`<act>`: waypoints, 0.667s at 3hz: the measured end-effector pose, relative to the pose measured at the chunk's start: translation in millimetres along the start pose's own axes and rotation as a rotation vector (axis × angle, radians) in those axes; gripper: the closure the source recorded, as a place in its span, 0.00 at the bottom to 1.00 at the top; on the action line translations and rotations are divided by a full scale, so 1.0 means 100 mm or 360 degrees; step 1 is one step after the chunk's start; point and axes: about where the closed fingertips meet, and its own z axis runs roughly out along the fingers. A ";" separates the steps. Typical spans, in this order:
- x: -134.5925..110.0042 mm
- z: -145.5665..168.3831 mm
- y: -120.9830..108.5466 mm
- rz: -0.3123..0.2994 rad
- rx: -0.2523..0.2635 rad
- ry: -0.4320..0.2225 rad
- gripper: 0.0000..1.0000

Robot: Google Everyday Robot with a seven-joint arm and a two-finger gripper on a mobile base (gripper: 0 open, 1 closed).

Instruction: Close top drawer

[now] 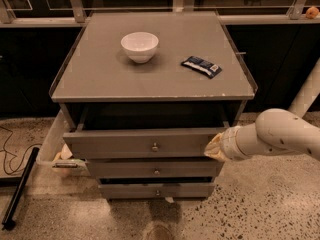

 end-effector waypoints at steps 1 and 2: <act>0.00 0.00 0.00 0.0000 0.0000 0.0000 0.11; 0.00 0.00 0.00 0.0000 0.0000 0.0000 0.00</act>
Offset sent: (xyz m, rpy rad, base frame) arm 0.0000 0.0000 0.0000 0.0000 0.0000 0.0000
